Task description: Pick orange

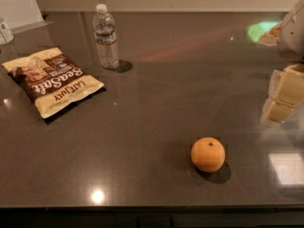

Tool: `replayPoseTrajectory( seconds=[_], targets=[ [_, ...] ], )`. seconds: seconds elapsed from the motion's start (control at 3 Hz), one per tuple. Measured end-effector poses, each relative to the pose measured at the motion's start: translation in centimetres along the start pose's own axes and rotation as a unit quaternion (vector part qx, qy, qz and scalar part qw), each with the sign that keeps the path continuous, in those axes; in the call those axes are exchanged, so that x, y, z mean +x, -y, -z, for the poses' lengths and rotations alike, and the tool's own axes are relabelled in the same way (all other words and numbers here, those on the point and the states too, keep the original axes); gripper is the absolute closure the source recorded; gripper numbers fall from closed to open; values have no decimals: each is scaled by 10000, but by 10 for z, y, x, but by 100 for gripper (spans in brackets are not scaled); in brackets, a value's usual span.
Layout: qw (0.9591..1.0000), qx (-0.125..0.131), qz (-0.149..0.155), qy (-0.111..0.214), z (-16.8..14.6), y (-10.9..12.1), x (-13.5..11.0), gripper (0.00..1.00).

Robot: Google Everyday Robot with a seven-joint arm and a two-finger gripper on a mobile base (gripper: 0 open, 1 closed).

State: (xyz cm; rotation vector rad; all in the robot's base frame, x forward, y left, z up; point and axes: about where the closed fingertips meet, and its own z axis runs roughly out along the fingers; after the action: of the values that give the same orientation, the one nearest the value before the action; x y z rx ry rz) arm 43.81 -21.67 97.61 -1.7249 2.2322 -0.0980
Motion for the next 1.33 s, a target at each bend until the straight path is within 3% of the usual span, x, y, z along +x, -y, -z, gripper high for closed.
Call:
replayPoseTrajectory(
  seconds=[0.67,1.33],
  targets=[
    [9998,-71,78,152,-6,-13,-4,0],
    [9977,-242,322,547,-52,-61,-27,0]
  ],
)
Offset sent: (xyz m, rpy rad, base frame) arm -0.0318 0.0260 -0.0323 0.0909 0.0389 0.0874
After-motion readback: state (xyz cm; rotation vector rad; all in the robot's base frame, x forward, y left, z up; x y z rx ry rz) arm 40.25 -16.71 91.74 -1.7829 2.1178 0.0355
